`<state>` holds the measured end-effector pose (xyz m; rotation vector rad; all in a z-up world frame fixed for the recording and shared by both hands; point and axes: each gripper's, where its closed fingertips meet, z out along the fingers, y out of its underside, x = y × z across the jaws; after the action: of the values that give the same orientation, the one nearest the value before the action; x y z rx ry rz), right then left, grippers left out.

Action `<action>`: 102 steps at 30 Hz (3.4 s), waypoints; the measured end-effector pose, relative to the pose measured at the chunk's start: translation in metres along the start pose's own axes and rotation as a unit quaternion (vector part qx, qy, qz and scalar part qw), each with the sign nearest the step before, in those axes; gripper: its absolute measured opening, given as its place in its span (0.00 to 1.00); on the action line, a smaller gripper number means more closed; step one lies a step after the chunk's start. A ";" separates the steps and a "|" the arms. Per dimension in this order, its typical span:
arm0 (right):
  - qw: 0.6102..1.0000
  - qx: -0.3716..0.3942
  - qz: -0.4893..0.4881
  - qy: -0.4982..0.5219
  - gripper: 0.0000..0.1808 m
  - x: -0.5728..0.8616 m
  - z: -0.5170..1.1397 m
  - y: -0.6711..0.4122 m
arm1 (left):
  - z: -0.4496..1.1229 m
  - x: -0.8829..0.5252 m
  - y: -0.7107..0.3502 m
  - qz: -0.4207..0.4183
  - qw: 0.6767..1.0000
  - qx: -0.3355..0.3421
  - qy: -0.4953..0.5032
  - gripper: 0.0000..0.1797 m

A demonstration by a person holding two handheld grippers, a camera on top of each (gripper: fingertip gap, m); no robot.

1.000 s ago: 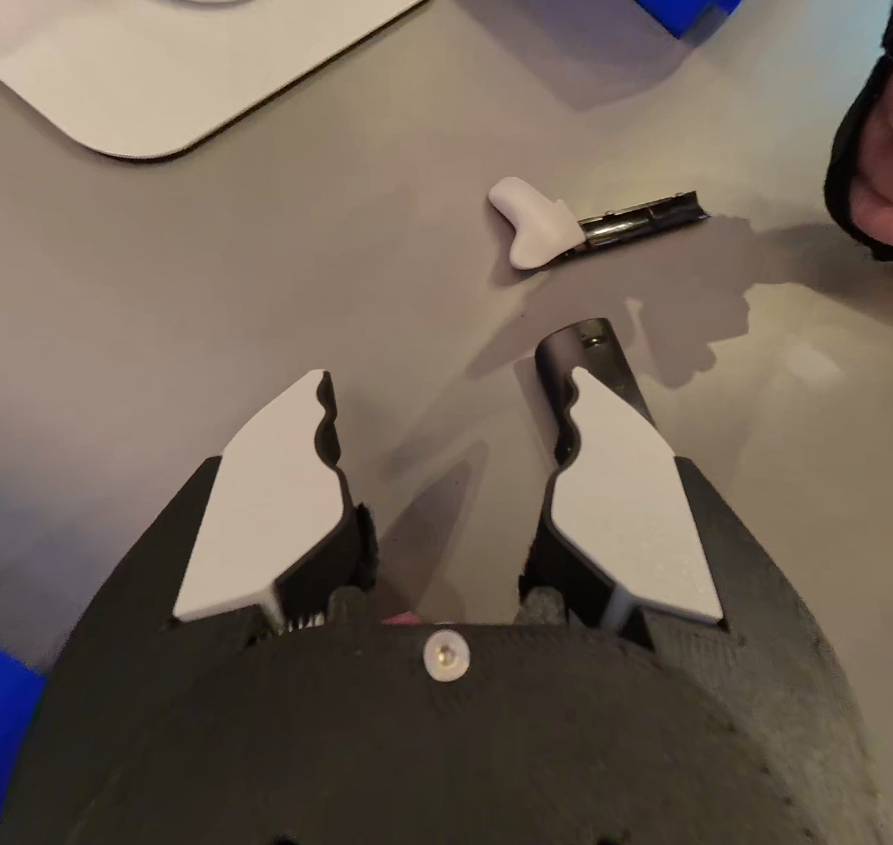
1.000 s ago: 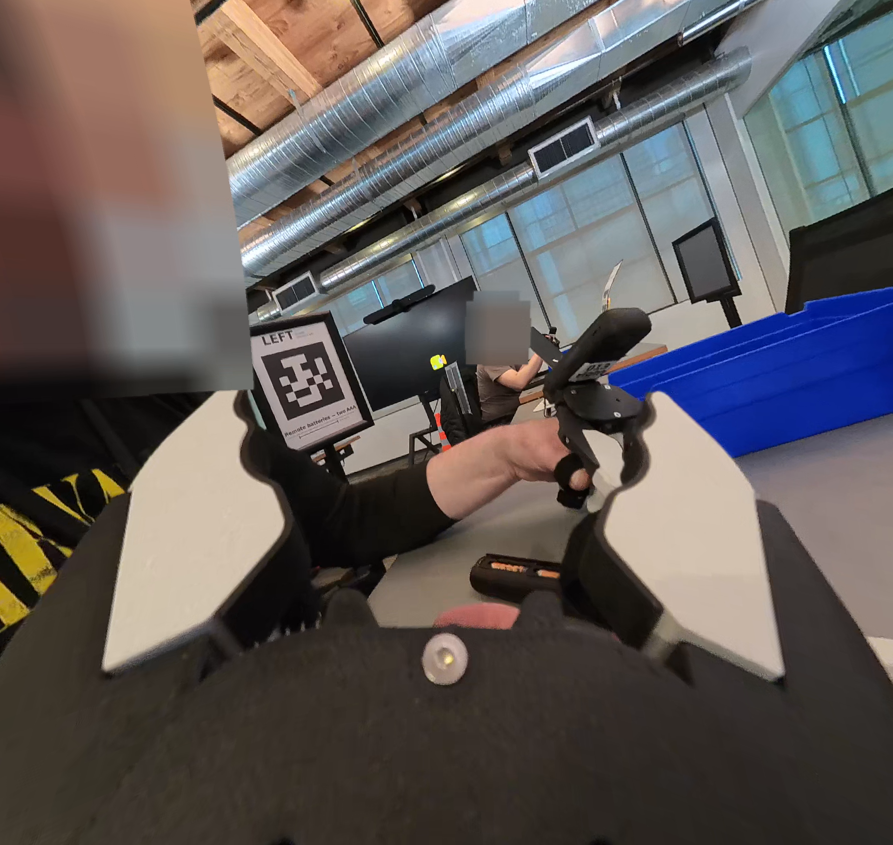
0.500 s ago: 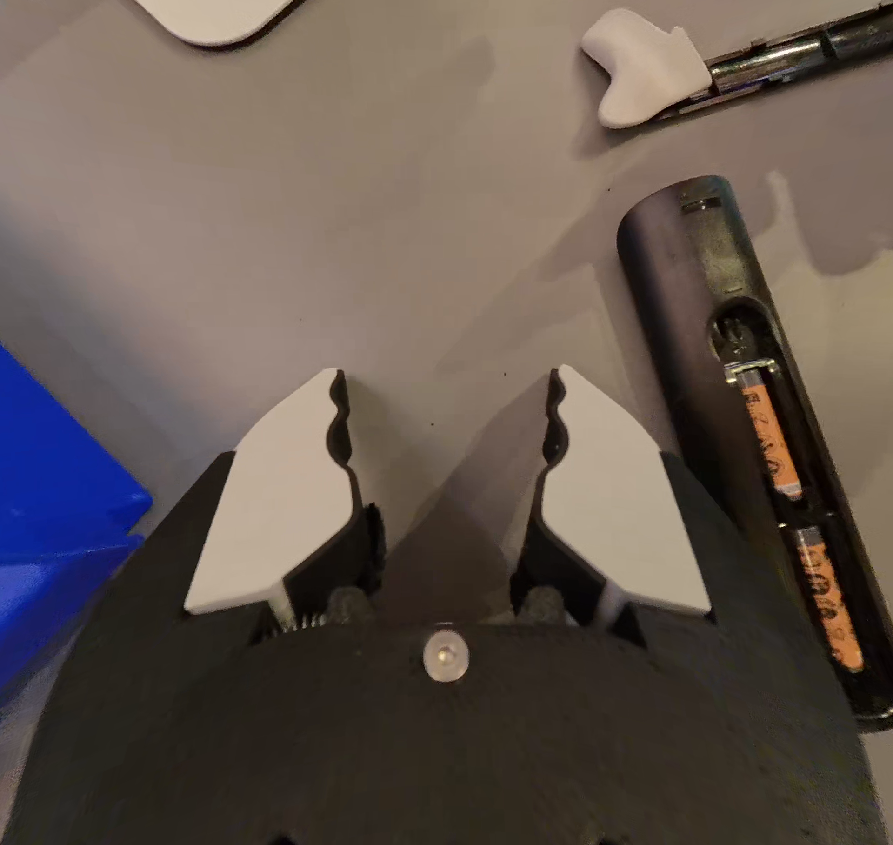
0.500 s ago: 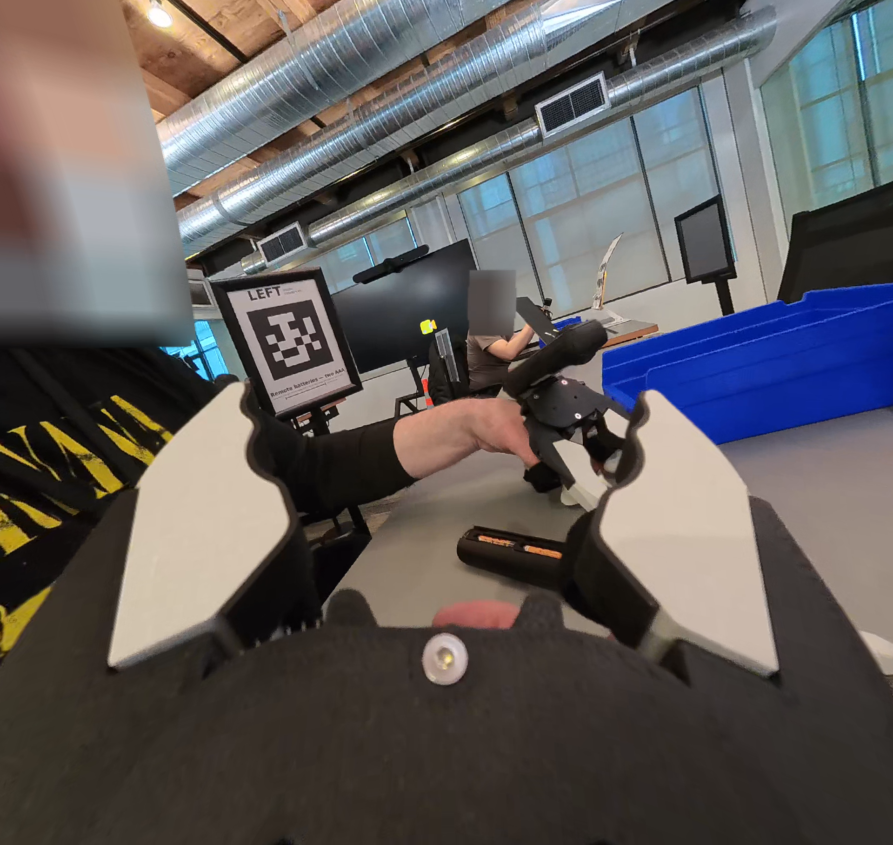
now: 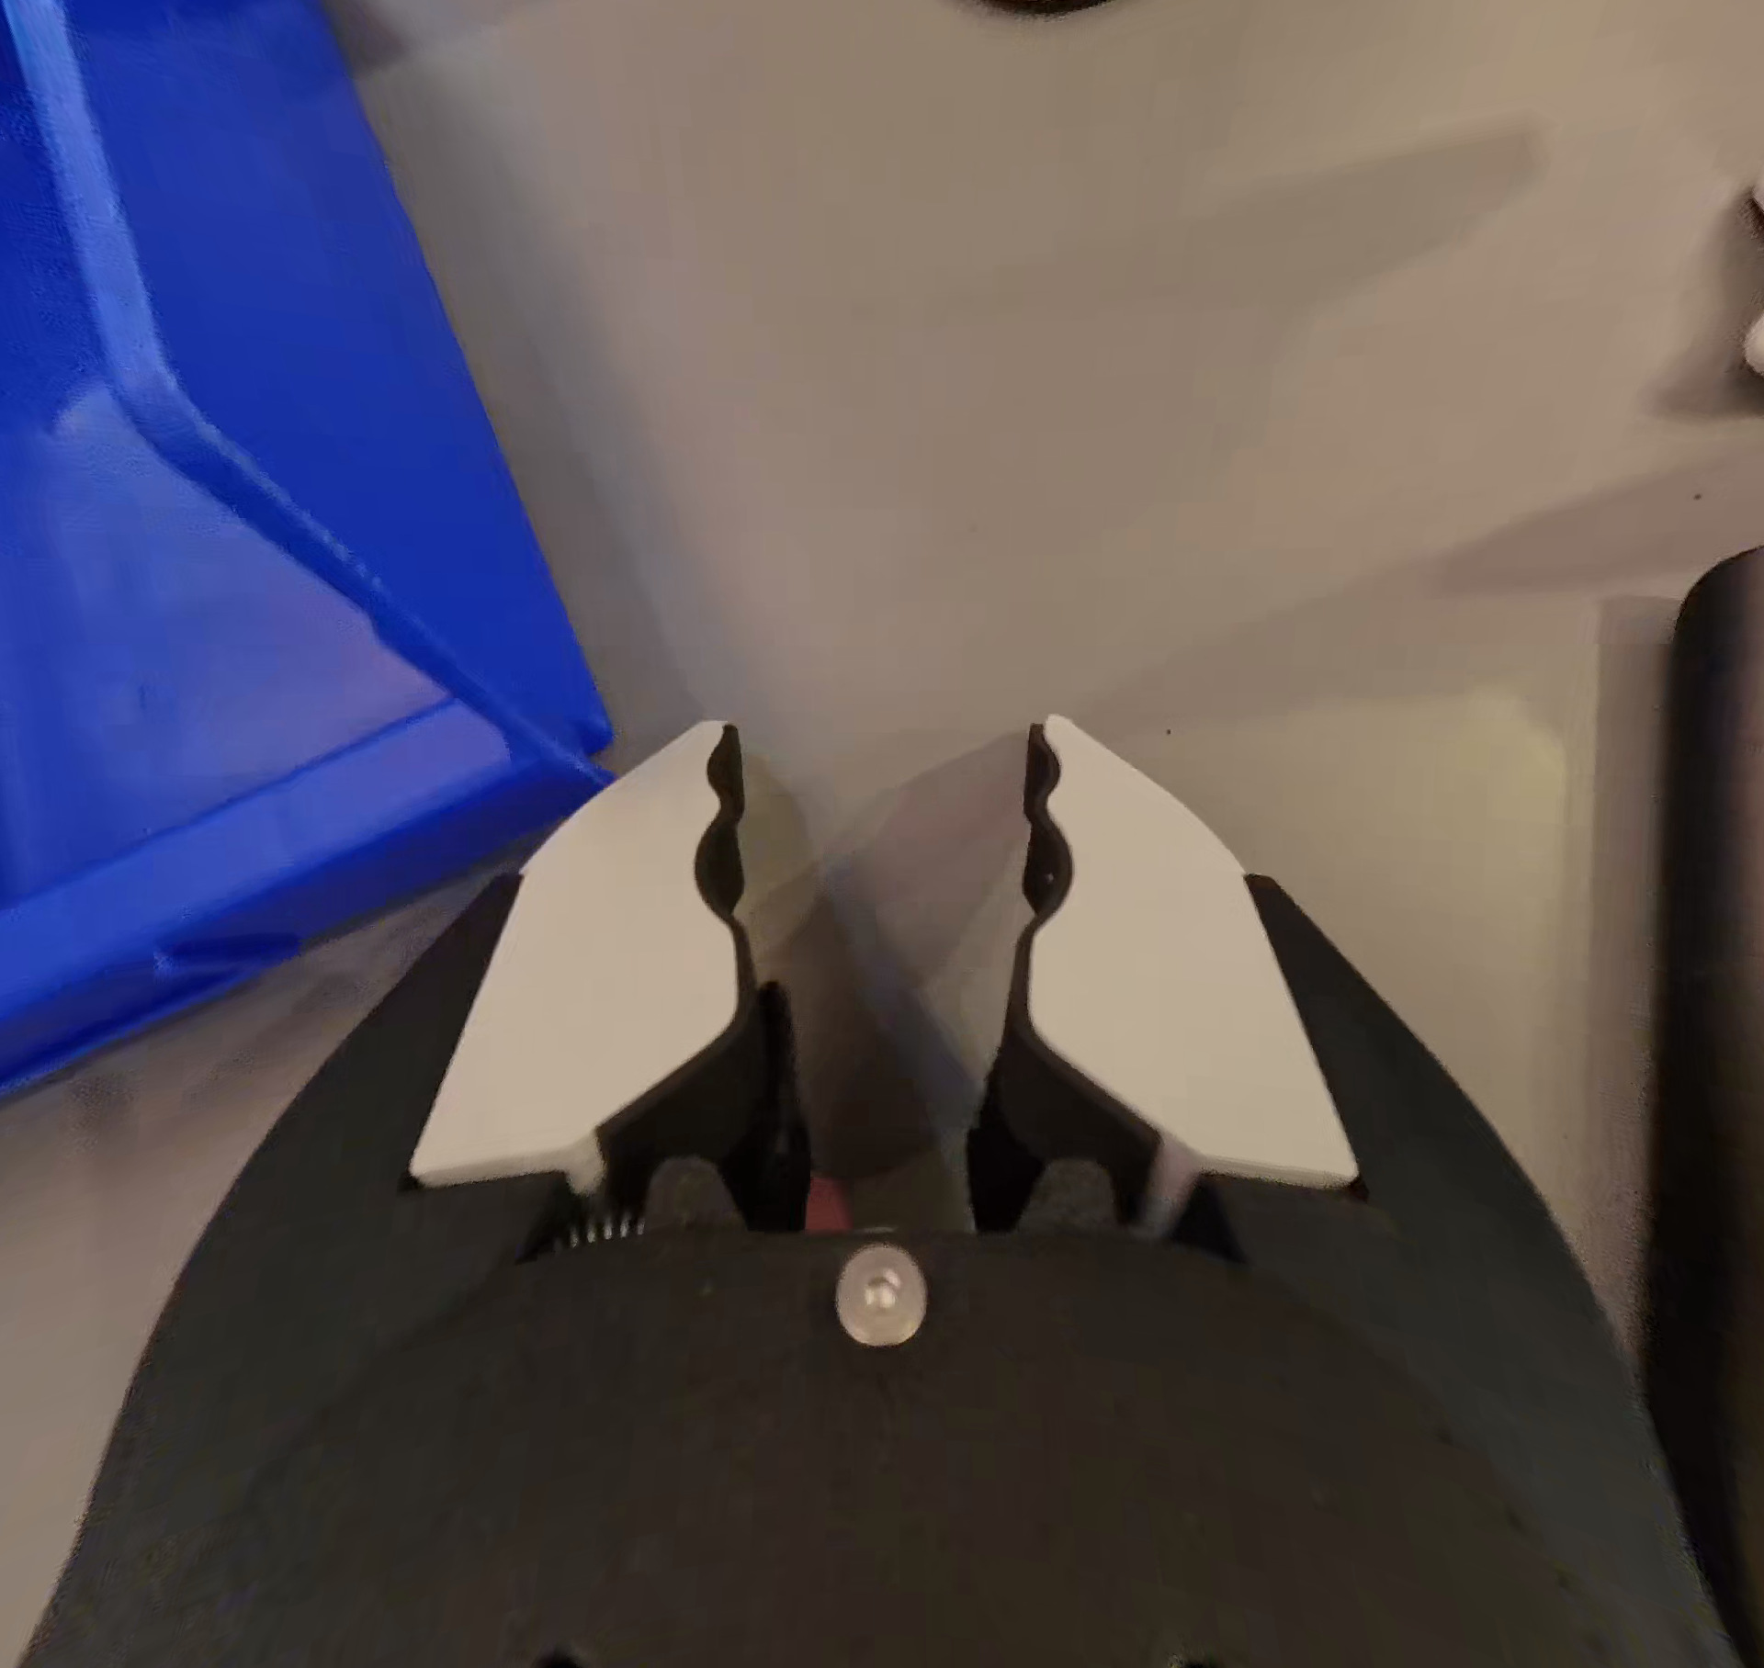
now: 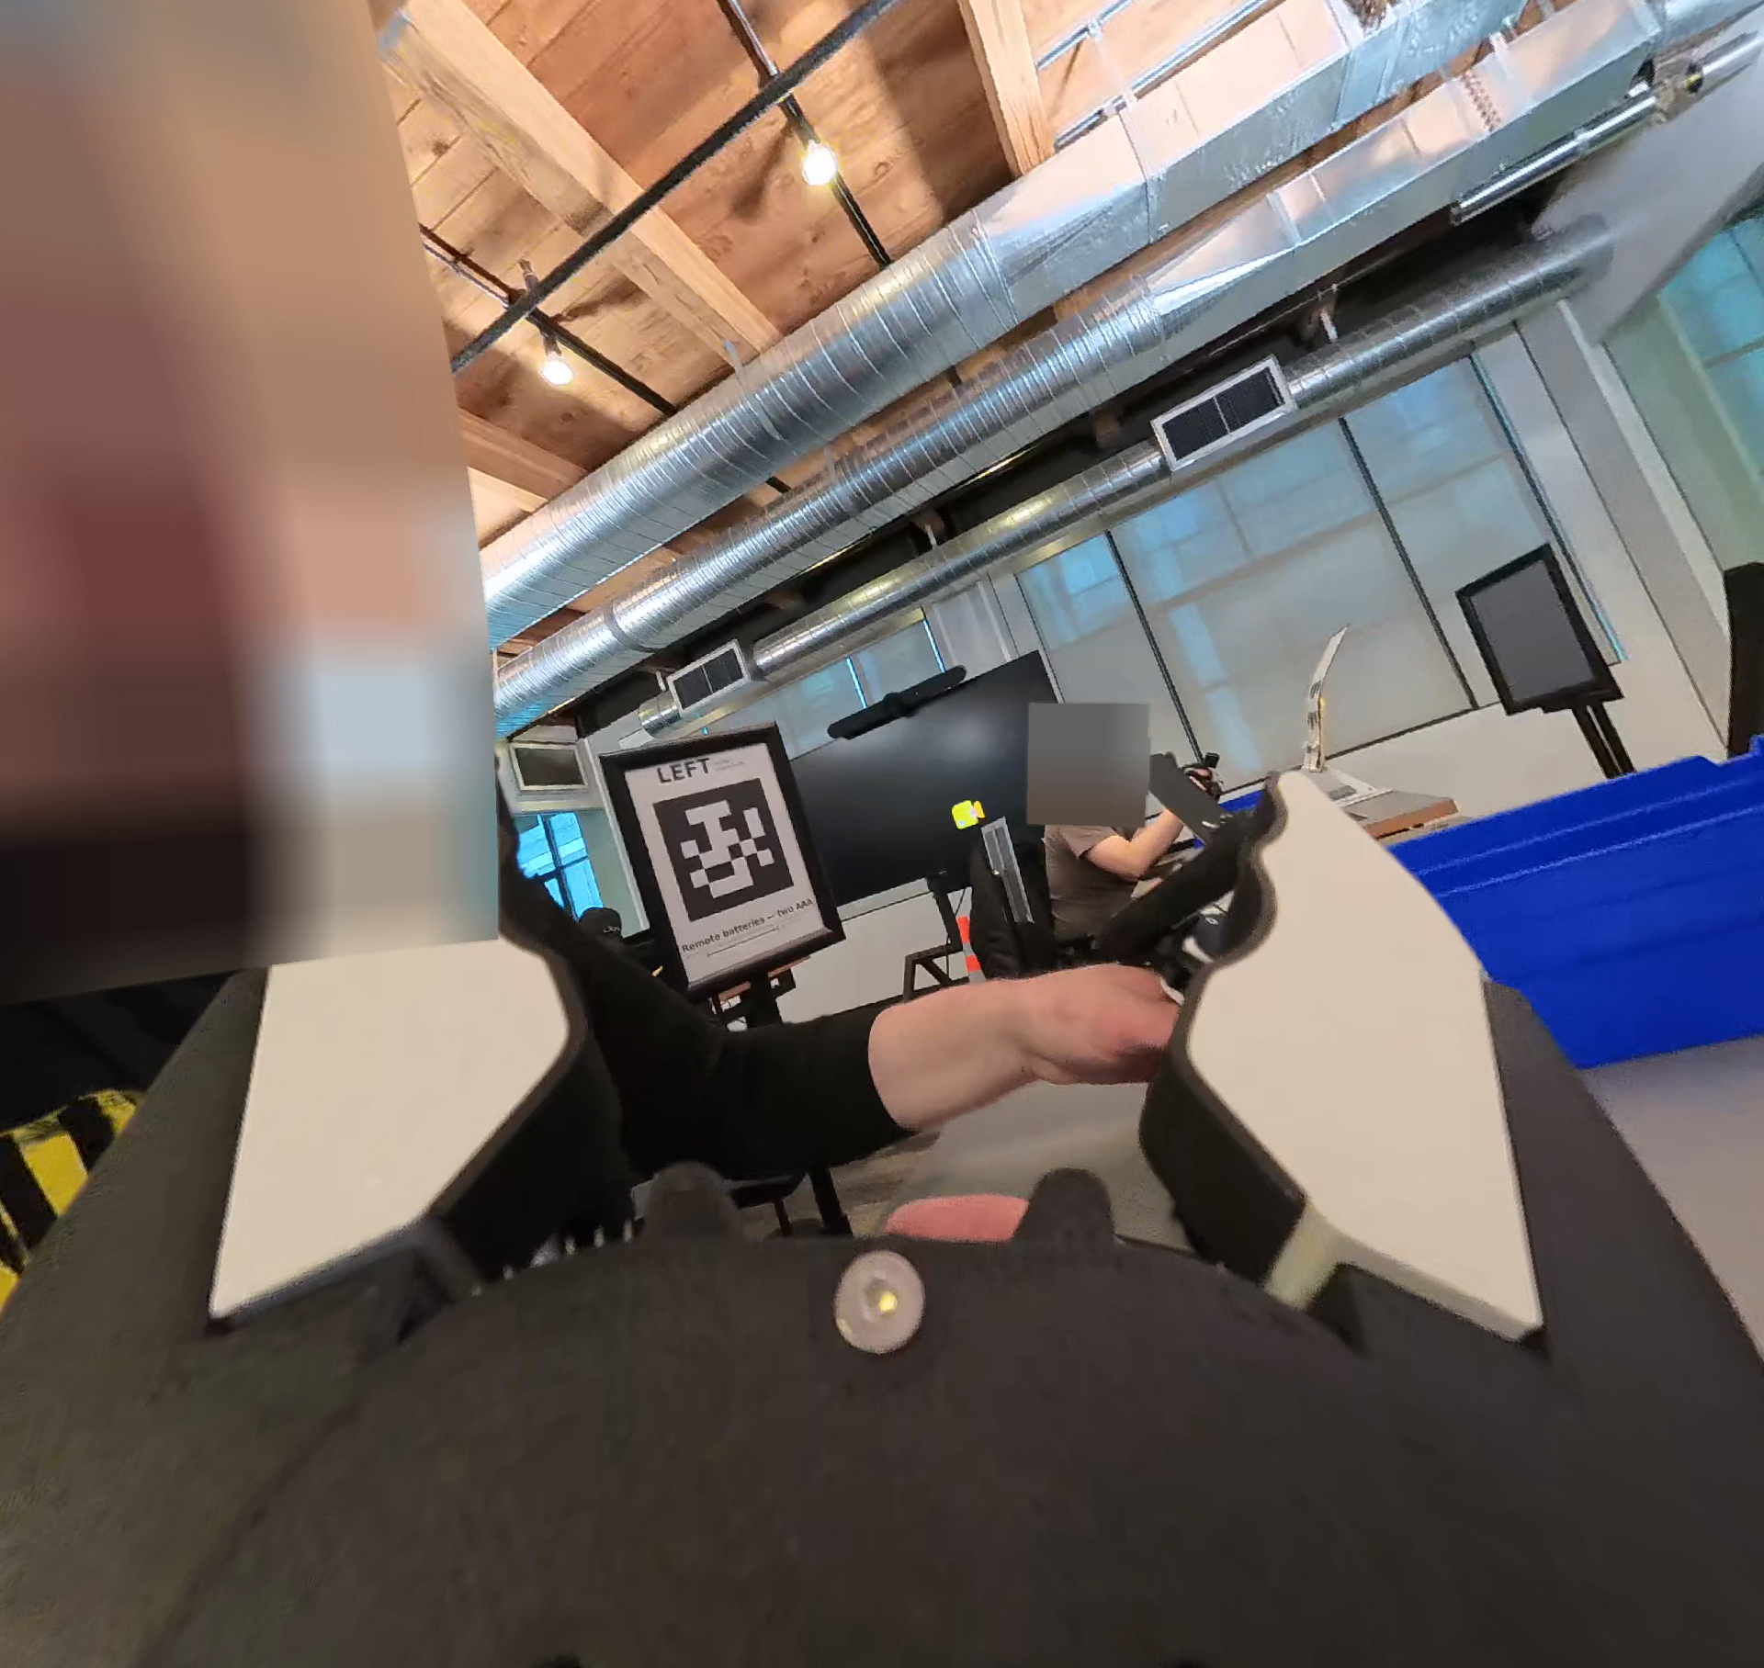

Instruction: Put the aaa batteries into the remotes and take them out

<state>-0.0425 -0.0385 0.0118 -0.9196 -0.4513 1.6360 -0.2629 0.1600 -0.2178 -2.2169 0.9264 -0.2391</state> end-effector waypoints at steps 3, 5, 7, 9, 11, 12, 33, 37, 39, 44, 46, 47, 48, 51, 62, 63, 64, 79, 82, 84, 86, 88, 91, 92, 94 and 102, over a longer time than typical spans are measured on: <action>1.000 0.011 0.000 -0.013 0.76 -0.008 -0.002 -0.009 | -0.003 0.002 0.007 -0.052 0.998 -0.031 0.016 0.29; 1.000 0.010 -0.013 -0.004 0.77 -0.007 -0.004 -0.012 | -0.005 0.000 0.007 -0.075 0.996 -0.027 0.026 0.10; 1.000 0.009 -0.022 0.005 0.74 -0.005 -0.007 -0.014 | -0.006 -0.003 0.008 -0.084 0.995 -0.024 0.036 0.05; 0.999 0.007 -0.030 0.017 0.74 0.000 -0.011 -0.015 | -0.010 0.010 0.008 -0.128 0.985 -0.025 0.112 0.08; 0.999 0.005 -0.034 0.025 0.73 0.003 -0.013 -0.015 | -0.014 0.026 -0.003 -0.150 0.962 0.015 0.228 0.27; 0.999 0.003 -0.036 0.028 0.73 0.005 -0.013 -0.014 | -0.018 0.035 -0.008 -0.211 0.936 0.014 0.282 0.27; 0.984 -0.153 -0.059 0.077 0.78 0.030 -0.005 0.058 | -0.022 0.015 0.015 0.006 0.999 -0.015 -0.042 0.39; 0.981 -0.162 -0.055 0.088 0.78 0.038 -0.008 0.065 | -0.017 0.035 0.020 -0.002 0.996 -0.018 0.090 0.81; 0.979 -0.171 -0.059 0.095 0.79 0.041 -0.009 0.068 | -0.015 0.040 0.025 0.026 0.995 -0.037 0.094 0.82; 0.976 -0.185 -0.067 0.097 0.78 0.042 -0.009 0.074 | -0.015 0.041 0.027 0.035 0.994 -0.042 0.092 0.82; 0.975 -0.186 -0.074 0.099 0.78 0.042 -0.008 0.074 | -0.014 0.040 0.026 0.040 0.994 -0.042 0.096 0.82; 0.975 -0.185 -0.075 0.098 0.78 0.041 -0.007 0.073 | -0.014 0.040 0.026 0.039 0.994 -0.041 0.096 0.82; 0.975 -0.185 -0.075 0.096 0.77 0.040 -0.006 0.074 | -0.014 0.040 0.026 0.039 0.994 -0.041 0.096 0.82; 0.973 -0.193 -0.077 0.098 0.77 0.041 -0.006 0.078 | -0.013 0.040 0.026 0.039 0.994 -0.041 0.096 0.82; 0.973 -0.197 -0.068 0.098 0.77 0.043 -0.004 0.084 | -0.007 0.040 0.022 0.050 0.992 -0.033 0.107 0.82; 0.973 -0.199 -0.069 0.097 0.77 0.043 -0.004 0.085 | -0.006 0.040 0.021 0.053 0.992 -0.033 0.109 0.82; 0.973 -0.199 -0.069 0.097 0.77 0.043 -0.003 0.086 | -0.005 0.040 0.020 0.055 0.992 -0.032 0.111 0.82; 0.954 -0.245 -0.110 0.135 0.78 0.048 0.005 0.102 | 0.004 0.035 0.014 0.056 0.992 -0.035 0.110 0.82; 0.955 -0.229 -0.117 0.145 0.77 0.040 0.010 0.096 | 0.003 0.034 0.014 0.057 0.992 -0.036 0.110 0.82; 0.955 -0.215 -0.134 0.153 0.77 0.029 0.013 0.092 | 0.003 0.034 0.014 0.057 0.992 -0.036 0.110 0.82; 0.955 -0.200 -0.148 0.161 0.77 0.017 0.016 0.089 | 0.003 0.033 0.014 0.057 0.992 -0.036 0.110 0.82; 0.950 -0.205 -0.156 0.174 0.78 0.007 0.017 0.091 | 0.003 0.033 0.014 0.057 0.992 -0.036 0.110 0.82; 0.949 -0.200 -0.156 0.184 0.77 -0.011 0.018 0.095 | 0.002 0.032 0.014 0.057 0.992 -0.036 0.110 0.82; 0.947 -0.203 -0.159 0.190 0.77 -0.015 0.018 0.098 | 0.002 0.032 0.014 0.057 0.992 -0.036 0.110 0.82; 0.945 -0.198 -0.170 0.200 0.77 -0.026 0.017 0.100 | 0.002 0.032 0.014 0.056 0.992 -0.034 0.111 0.82; 0.938 -0.172 -0.187 0.236 0.77 -0.067 0.013 0.101 | 0.004 0.032 0.013 0.062 0.991 -0.031 0.116 0.82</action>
<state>-0.1146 -0.1273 -0.0303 -1.3527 -0.5454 0.9609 -0.2447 0.1340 -0.2325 -2.2094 1.2082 -0.4224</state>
